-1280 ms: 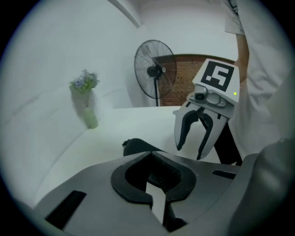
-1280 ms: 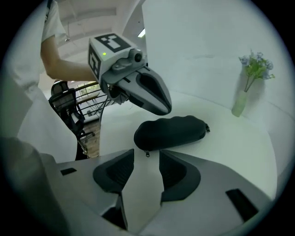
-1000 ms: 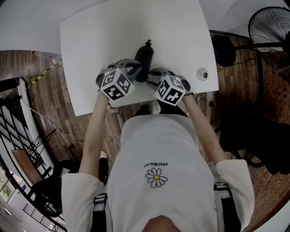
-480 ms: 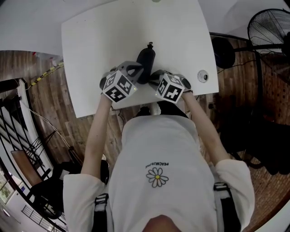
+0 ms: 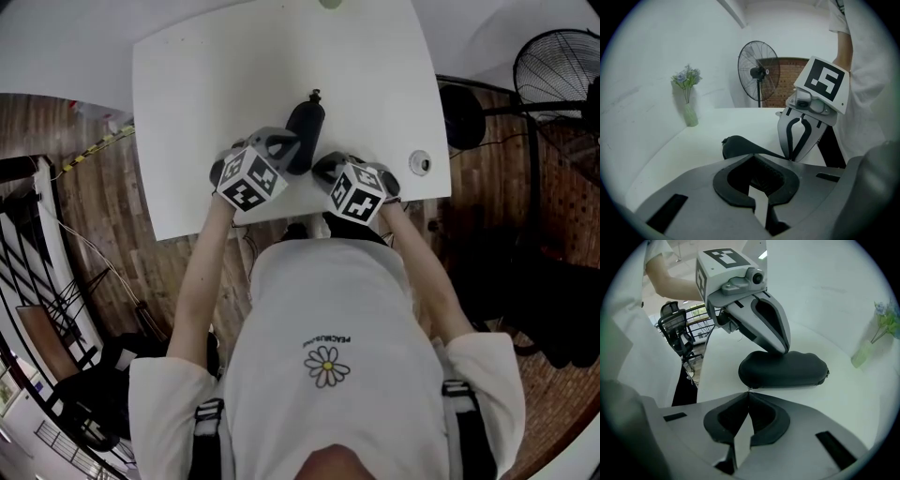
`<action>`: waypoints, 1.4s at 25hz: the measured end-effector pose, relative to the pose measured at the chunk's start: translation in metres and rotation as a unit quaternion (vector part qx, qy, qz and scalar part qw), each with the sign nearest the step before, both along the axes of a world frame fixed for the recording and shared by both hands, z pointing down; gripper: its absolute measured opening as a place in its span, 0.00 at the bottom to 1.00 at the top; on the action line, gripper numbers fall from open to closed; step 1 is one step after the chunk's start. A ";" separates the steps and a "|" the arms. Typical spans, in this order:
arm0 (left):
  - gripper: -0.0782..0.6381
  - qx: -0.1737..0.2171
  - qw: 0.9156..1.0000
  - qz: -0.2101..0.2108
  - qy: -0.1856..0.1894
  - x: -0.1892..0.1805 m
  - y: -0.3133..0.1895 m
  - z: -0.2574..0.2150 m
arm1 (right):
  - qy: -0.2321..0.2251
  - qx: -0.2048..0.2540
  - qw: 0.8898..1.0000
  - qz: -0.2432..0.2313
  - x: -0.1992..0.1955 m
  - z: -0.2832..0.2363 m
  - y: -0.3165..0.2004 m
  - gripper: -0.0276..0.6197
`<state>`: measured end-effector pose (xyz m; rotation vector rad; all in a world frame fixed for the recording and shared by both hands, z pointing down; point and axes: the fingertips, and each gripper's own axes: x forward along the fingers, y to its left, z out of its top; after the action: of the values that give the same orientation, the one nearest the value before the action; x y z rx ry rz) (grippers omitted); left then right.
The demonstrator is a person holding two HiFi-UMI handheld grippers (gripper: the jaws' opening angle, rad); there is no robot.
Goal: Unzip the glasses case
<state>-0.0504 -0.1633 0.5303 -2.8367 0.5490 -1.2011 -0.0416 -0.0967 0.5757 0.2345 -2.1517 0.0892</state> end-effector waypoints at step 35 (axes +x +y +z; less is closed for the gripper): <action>0.14 -0.001 0.904 0.375 -0.206 0.045 -0.002 0.023 | 0.072 0.044 0.989 0.121 0.087 -0.008 -0.022 0.05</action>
<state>-0.0055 -0.1652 0.5528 -2.2710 -0.5168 -1.4972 0.0451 -0.1183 0.5675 0.5384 -1.9779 0.1142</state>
